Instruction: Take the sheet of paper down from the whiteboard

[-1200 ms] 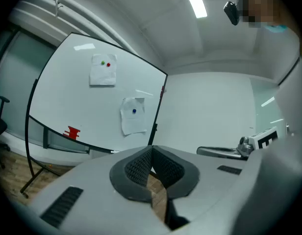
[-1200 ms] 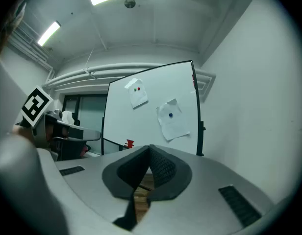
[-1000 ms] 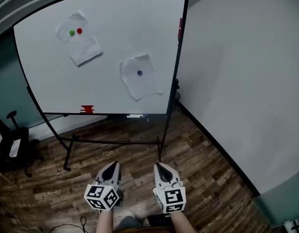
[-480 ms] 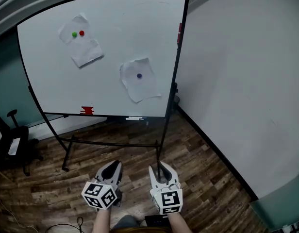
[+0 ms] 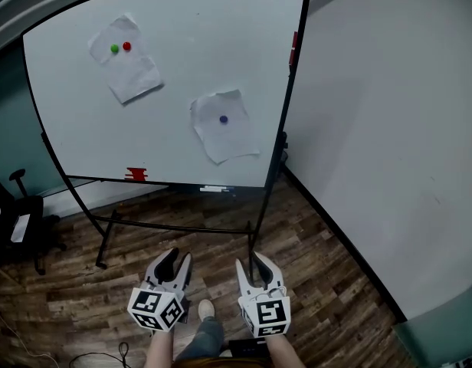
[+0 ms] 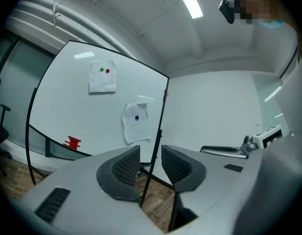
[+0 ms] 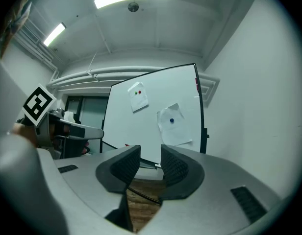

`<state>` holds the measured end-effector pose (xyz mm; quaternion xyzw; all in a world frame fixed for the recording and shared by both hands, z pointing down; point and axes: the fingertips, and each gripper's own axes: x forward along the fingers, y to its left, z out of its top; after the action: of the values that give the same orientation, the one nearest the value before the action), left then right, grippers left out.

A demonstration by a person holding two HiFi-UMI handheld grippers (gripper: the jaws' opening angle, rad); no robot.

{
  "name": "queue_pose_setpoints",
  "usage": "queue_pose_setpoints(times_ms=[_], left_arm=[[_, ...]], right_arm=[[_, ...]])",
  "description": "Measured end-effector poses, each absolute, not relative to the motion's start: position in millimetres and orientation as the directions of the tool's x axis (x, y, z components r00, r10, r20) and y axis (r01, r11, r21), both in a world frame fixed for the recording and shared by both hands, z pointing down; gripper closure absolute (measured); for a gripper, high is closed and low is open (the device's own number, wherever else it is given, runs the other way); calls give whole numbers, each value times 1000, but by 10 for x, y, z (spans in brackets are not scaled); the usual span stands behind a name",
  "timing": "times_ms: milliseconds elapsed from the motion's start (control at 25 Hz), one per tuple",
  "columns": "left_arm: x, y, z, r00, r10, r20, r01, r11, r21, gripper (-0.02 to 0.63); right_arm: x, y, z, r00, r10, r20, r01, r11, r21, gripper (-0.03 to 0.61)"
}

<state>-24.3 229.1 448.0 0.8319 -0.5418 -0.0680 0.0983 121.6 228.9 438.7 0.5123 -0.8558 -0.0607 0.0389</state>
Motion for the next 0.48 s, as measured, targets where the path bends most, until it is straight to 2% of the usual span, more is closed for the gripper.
queue_pose_setpoints(times_ms=[480], left_arm=[[-372, 462, 4553, 441, -897, -2, -868, -427, 254, 476]], right_arm=[[1002, 492, 4371, -454, -891, 19, -879, 451, 155, 453]])
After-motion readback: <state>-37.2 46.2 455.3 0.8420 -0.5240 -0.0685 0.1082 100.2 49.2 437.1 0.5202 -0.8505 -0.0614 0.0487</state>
